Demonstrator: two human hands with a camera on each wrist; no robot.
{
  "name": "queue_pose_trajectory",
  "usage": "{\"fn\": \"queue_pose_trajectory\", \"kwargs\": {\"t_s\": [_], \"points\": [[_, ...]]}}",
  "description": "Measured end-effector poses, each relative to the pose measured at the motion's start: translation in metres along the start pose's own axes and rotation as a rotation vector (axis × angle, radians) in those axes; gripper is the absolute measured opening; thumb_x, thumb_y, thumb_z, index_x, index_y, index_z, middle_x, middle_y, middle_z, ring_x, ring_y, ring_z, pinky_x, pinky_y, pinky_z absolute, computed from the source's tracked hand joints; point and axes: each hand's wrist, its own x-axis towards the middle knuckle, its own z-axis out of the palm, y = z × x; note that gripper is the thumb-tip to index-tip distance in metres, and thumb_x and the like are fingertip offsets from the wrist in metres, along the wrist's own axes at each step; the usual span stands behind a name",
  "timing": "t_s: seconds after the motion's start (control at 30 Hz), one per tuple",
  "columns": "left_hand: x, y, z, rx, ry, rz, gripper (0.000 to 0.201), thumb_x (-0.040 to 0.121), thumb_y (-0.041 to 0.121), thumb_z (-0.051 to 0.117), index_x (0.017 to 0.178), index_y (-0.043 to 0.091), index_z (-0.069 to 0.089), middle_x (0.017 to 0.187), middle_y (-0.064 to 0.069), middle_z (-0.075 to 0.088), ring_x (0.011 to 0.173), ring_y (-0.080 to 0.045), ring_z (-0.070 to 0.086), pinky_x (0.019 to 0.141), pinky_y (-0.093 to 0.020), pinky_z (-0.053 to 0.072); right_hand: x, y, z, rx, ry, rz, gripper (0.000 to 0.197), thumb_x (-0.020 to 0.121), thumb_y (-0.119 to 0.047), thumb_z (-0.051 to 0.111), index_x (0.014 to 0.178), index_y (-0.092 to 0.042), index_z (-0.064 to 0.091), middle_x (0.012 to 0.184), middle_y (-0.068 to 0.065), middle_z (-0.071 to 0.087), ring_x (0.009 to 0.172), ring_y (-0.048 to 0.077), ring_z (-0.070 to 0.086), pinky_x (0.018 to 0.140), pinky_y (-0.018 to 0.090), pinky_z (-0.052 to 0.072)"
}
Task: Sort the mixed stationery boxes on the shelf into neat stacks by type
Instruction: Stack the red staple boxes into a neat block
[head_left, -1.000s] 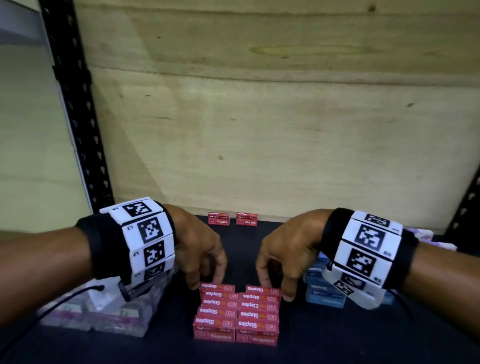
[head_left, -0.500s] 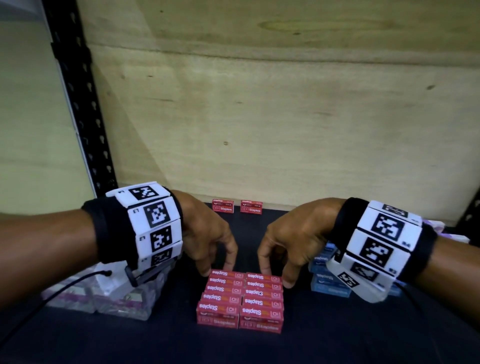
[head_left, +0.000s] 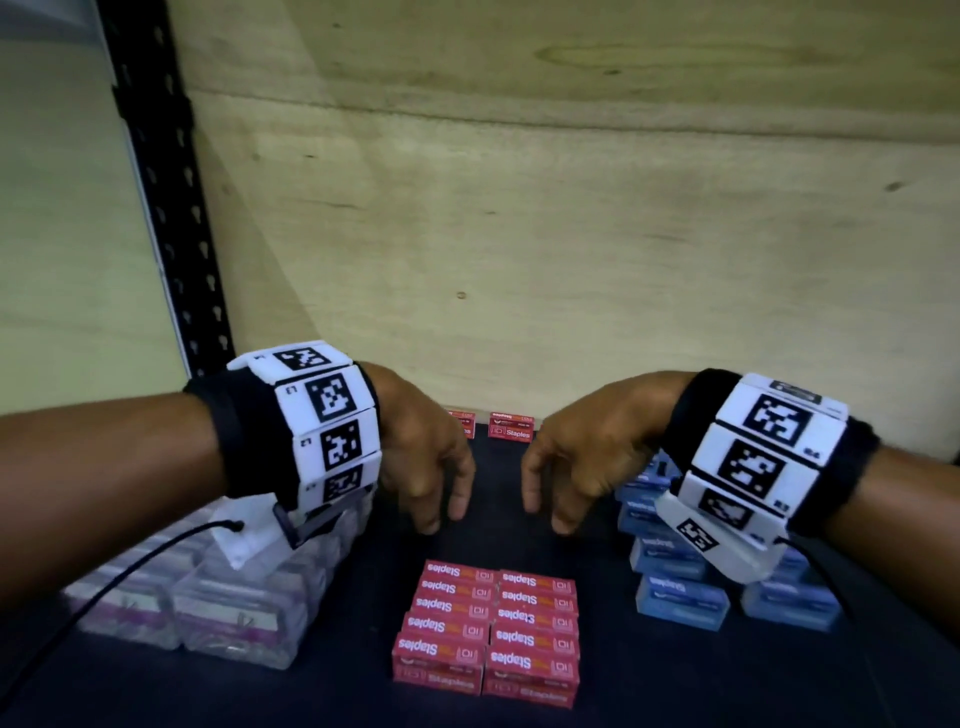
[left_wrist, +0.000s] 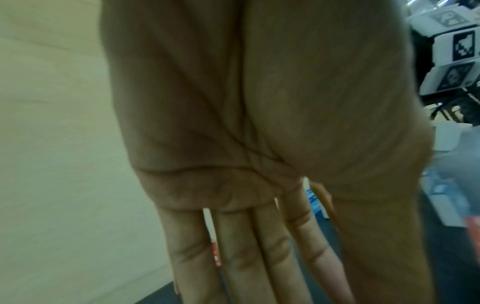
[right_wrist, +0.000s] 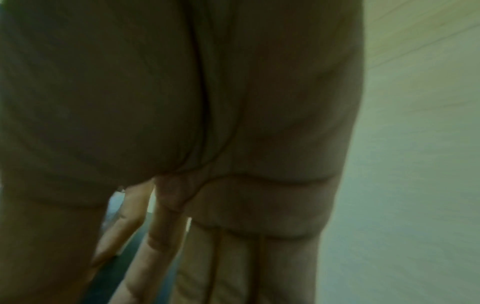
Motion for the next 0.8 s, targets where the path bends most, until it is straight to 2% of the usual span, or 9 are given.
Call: {"fn": "queue_pose_trajectory", "kwargs": {"t_s": [0.07, 0.2, 0.27, 0.43, 0.5, 0.6, 0.67, 0.73, 0.8], "points": [[0.006, -0.007, -0.014, -0.017, 0.107, -0.045, 0.025, 0.088, 0.014, 0.067, 0.112, 0.015, 0.064, 0.103, -0.003, 0.073, 0.093, -0.021, 0.068, 0.09, -0.033, 0.052, 0.009, 0.009, -0.014, -0.021, 0.096, 0.032, 0.032, 0.086, -0.03, 0.074, 0.116, -0.027, 0.065, 0.106, 0.004, 0.075, 0.095, 0.017, 0.069, 0.094, 0.035, 0.054], [0.021, -0.028, -0.048, 0.06, 0.314, -0.123, 0.015, 0.087, 0.018, 0.066, 0.102, 0.021, 0.065, 0.069, 0.013, 0.069, 0.075, -0.013, 0.065, 0.075, -0.027, 0.051, 0.034, 0.028, -0.041, -0.107, 0.27, 0.096, 0.029, 0.085, -0.032, 0.074, 0.112, -0.026, 0.067, 0.102, 0.0, 0.074, 0.091, 0.017, 0.067, 0.088, 0.034, 0.054], [0.032, -0.038, -0.06, 0.114, 0.36, -0.157, 0.015, 0.086, 0.023, 0.069, 0.101, 0.025, 0.066, 0.07, 0.013, 0.067, 0.071, -0.01, 0.065, 0.075, -0.025, 0.051, 0.046, 0.033, -0.048, -0.118, 0.298, 0.122, 0.031, 0.086, -0.028, 0.074, 0.115, -0.021, 0.067, 0.104, -0.001, 0.072, 0.09, 0.016, 0.065, 0.084, 0.03, 0.053], [0.059, -0.059, -0.072, 0.098, 0.261, -0.183, 0.023, 0.081, 0.025, 0.077, 0.101, 0.026, 0.066, 0.07, 0.011, 0.067, 0.079, -0.016, 0.065, 0.089, -0.037, 0.055, 0.075, 0.042, -0.054, -0.123, 0.251, 0.152, 0.034, 0.088, -0.026, 0.072, 0.12, -0.013, 0.068, 0.111, 0.004, 0.072, 0.097, 0.02, 0.068, 0.088, 0.032, 0.053], [0.069, -0.064, -0.073, 0.108, 0.235, -0.177, 0.024, 0.079, 0.023, 0.078, 0.1, 0.025, 0.066, 0.083, 0.006, 0.071, 0.087, -0.019, 0.067, 0.09, -0.037, 0.054, 0.084, 0.046, -0.053, -0.101, 0.223, 0.121, 0.027, 0.089, -0.019, 0.071, 0.115, -0.009, 0.07, 0.098, -0.002, 0.073, 0.084, 0.015, 0.066, 0.075, 0.024, 0.052], [0.081, -0.068, -0.076, 0.116, 0.237, -0.162, 0.019, 0.08, 0.019, 0.078, 0.092, 0.025, 0.064, 0.098, -0.002, 0.072, 0.091, -0.019, 0.066, 0.081, -0.031, 0.053, 0.093, 0.05, -0.056, -0.063, 0.173, 0.096, 0.015, 0.092, -0.005, 0.063, 0.103, -0.005, 0.072, 0.06, -0.017, 0.064, 0.059, 0.001, 0.058, 0.05, 0.011, 0.044], [0.087, -0.069, -0.08, 0.097, 0.212, -0.151, 0.018, 0.082, 0.012, 0.075, 0.087, 0.025, 0.064, 0.093, 0.001, 0.071, 0.09, -0.018, 0.064, 0.078, -0.029, 0.052, 0.096, 0.051, -0.057, -0.055, 0.162, 0.091, 0.009, 0.093, -0.006, 0.063, 0.096, -0.009, 0.071, 0.046, -0.018, 0.06, 0.048, -0.003, 0.055, 0.043, 0.009, 0.041], [0.092, -0.069, -0.081, 0.09, 0.175, -0.126, 0.019, 0.083, 0.004, 0.07, 0.09, 0.021, 0.066, 0.081, 0.007, 0.07, 0.094, -0.017, 0.067, 0.088, -0.032, 0.052, 0.097, 0.05, -0.056, -0.07, 0.164, 0.096, 0.007, 0.092, -0.01, 0.065, 0.096, -0.01, 0.071, 0.05, -0.015, 0.059, 0.048, -0.001, 0.054, 0.041, 0.01, 0.041], [0.095, -0.066, -0.08, 0.099, 0.165, -0.089, 0.022, 0.084, -0.002, 0.068, 0.101, 0.012, 0.068, 0.078, 0.006, 0.07, 0.084, -0.008, 0.067, 0.085, -0.024, 0.052, 0.099, 0.049, -0.055, -0.088, 0.181, 0.099, 0.012, 0.091, -0.01, 0.066, 0.102, -0.007, 0.072, 0.056, -0.011, 0.059, 0.053, 0.003, 0.053, 0.044, 0.012, 0.044]]}}
